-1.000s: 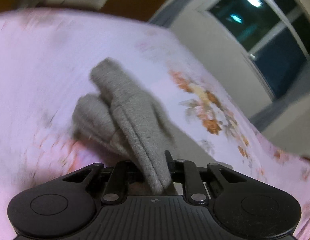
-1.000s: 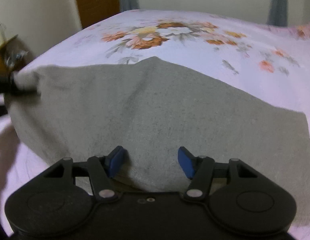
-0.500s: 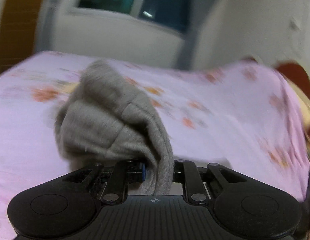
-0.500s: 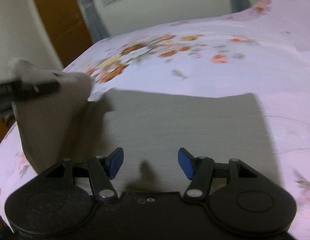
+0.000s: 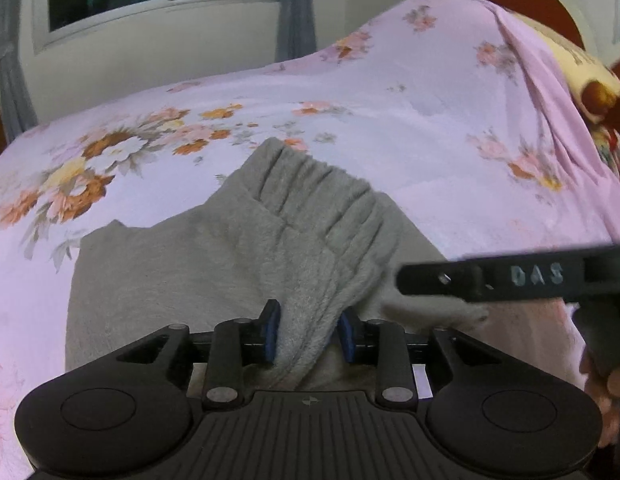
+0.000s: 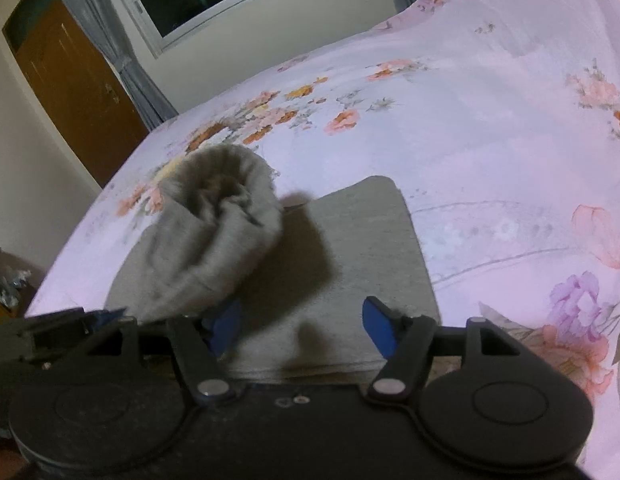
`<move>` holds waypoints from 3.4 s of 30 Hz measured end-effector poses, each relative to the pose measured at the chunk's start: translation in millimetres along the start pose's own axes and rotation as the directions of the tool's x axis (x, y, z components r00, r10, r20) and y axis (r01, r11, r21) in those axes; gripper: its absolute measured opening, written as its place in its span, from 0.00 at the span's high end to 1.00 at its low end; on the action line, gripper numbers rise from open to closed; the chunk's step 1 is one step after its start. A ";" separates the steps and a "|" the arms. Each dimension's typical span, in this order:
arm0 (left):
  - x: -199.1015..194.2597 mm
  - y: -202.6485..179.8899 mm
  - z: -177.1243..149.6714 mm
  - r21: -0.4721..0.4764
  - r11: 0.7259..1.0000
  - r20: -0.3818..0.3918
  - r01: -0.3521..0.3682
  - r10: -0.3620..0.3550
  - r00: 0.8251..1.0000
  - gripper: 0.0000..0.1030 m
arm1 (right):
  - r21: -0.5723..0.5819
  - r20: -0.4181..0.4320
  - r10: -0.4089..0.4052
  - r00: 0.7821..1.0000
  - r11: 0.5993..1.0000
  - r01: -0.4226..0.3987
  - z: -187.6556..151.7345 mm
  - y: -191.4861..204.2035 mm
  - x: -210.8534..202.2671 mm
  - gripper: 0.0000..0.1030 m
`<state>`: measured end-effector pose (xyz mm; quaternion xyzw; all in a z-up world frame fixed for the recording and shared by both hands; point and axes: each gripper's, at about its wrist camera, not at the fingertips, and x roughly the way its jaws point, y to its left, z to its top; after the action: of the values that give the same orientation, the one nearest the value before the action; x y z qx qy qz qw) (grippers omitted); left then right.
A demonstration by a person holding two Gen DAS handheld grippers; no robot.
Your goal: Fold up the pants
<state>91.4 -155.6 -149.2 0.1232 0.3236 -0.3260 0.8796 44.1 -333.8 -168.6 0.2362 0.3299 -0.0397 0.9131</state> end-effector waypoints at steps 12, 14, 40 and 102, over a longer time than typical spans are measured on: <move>-27.9 66.3 -21.1 -0.197 0.978 -0.002 -0.066 0.067 0.998 0.71 | 0.126 -0.067 0.117 0.991 0.986 -0.107 -3.5 -0.3 19.3 0.25; -24.2 81.4 -29.7 -0.240 0.965 -0.022 -0.106 0.103 0.994 0.71 | 0.139 -0.081 0.115 0.990 0.985 -0.103 -2.9 2.6 30.1 0.24; 3.1 72.3 -42.2 -0.301 0.951 -0.038 -0.076 0.068 0.997 0.69 | 0.048 0.094 0.015 0.995 0.999 -0.019 -10.2 -20.7 -18.9 0.57; 95.1 79.7 24.8 -0.255 0.958 -0.094 -0.129 0.108 0.990 0.62 | -0.376 0.023 -0.053 0.998 0.925 0.058 35.7 35.7 45.9 0.57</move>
<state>210.6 -152.8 -191.7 0.0386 0.3904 -0.2224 0.8926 108.9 -314.8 -158.7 0.0471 0.3321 -0.0029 0.9421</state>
